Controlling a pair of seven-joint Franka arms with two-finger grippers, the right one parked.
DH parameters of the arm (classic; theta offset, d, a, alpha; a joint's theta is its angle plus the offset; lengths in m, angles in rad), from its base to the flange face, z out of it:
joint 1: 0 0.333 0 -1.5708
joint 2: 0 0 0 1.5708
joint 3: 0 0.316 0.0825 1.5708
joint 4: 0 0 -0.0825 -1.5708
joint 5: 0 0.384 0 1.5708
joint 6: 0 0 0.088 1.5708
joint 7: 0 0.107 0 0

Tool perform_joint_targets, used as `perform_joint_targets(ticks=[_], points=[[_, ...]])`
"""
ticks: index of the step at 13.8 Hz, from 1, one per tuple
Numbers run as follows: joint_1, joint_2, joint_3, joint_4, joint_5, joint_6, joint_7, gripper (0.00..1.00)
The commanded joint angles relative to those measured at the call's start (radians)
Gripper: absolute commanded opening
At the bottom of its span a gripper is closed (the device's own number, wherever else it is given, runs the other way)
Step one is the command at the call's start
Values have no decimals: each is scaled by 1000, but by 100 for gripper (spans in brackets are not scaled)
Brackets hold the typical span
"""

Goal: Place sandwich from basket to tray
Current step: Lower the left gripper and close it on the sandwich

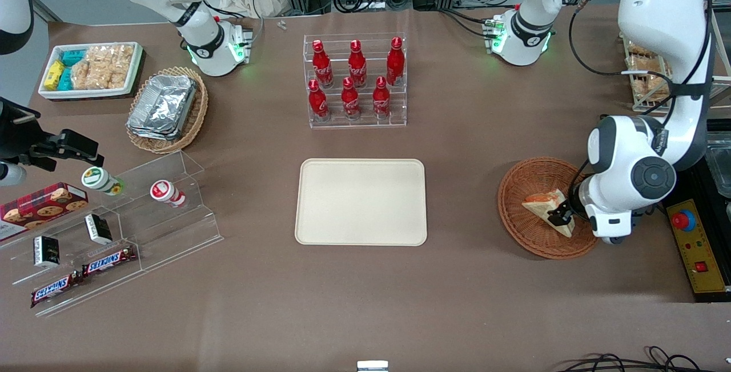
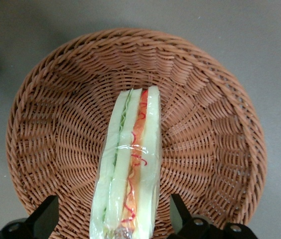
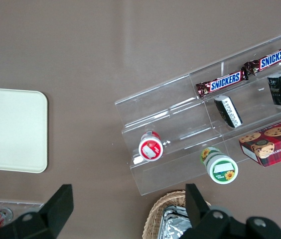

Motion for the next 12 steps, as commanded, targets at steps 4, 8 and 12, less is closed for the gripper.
perform_joint_targets(ticks=[4,8,12], points=[[-6,41,-4,-22,24,47,-34,100],[-13,44,-4,-17,23,63,-72,8],[-13,43,-5,-7,24,58,-86,0]])
